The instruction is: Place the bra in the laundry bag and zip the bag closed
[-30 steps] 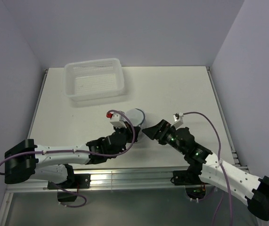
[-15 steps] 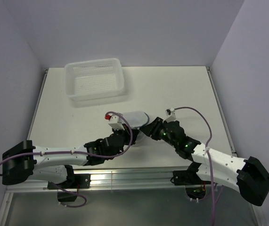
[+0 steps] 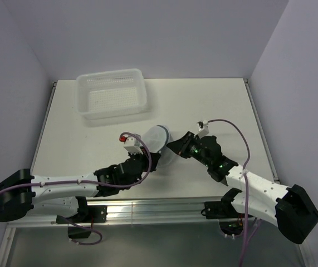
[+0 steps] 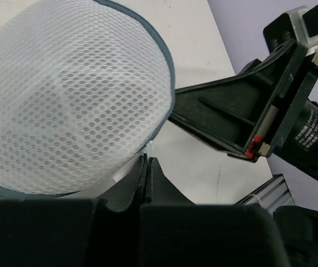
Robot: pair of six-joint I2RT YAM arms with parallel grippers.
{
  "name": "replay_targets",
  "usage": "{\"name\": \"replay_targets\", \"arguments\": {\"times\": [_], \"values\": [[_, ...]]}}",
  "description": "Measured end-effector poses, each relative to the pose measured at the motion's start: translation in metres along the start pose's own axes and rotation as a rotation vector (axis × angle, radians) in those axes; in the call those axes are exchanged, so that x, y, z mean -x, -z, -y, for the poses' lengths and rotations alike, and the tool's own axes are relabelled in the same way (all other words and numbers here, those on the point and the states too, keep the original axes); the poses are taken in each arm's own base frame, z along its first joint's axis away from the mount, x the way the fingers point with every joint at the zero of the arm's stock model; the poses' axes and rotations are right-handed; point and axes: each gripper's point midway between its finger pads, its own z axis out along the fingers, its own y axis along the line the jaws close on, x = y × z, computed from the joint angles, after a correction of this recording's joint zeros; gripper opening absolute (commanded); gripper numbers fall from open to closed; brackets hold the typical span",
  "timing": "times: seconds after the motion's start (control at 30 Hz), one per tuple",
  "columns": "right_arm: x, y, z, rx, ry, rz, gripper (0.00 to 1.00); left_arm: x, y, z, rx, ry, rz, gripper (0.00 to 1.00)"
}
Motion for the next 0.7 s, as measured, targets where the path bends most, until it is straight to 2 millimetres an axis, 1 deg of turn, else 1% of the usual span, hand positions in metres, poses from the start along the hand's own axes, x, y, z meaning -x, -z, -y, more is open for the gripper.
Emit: {"name": "replay_targets", "arguments": {"times": [0.03, 0.07, 0.13, 0.23, 0.33, 0.37, 0.43, 0.53, 0.57, 0.67, 0.7], "values": [[0.001, 0.001, -0.002, 0.005, 0.012, -0.004, 0.56, 0.002, 0.002, 0.000, -0.001, 0.001, 0.002, 0.00], [0.003, 0.002, -0.003, 0.006, 0.020, 0.000, 0.76, 0.003, 0.003, 0.000, -0.003, 0.002, 0.003, 0.00], [0.008, 0.006, -0.006, 0.011, 0.038, 0.010, 0.83, 0.005, 0.005, 0.000, -0.004, 0.003, 0.004, 0.00], [0.012, 0.014, -0.013, 0.033, 0.055, 0.022, 0.83, 0.003, 0.005, -0.001, -0.001, -0.001, 0.000, 0.00], [0.010, 0.015, -0.020, 0.048, 0.063, 0.000, 0.79, -0.001, 0.002, -0.004, 0.008, -0.011, -0.009, 0.00], [0.008, 0.013, -0.022, 0.051, 0.064, -0.009, 0.77, -0.003, 0.002, -0.005, 0.011, -0.013, -0.011, 0.00], [0.001, 0.010, -0.024, 0.052, 0.067, -0.036, 0.68, -0.004, 0.001, -0.006, 0.015, -0.018, -0.014, 0.00], [-0.009, 0.006, -0.019, 0.035, 0.066, -0.073, 0.27, -0.004, 0.001, -0.006, 0.014, -0.017, -0.013, 0.00], [-0.011, 0.005, -0.017, 0.028, 0.065, -0.079, 0.12, -0.005, 0.001, -0.006, 0.015, -0.019, -0.015, 0.00], [-0.009, 0.003, -0.018, 0.027, 0.053, -0.067, 0.00, -0.005, 0.001, -0.007, 0.016, -0.024, -0.018, 0.00], [-0.008, 0.003, -0.019, 0.029, 0.052, -0.060, 0.00, -0.006, 0.001, -0.007, 0.017, -0.026, -0.019, 0.00]]}}
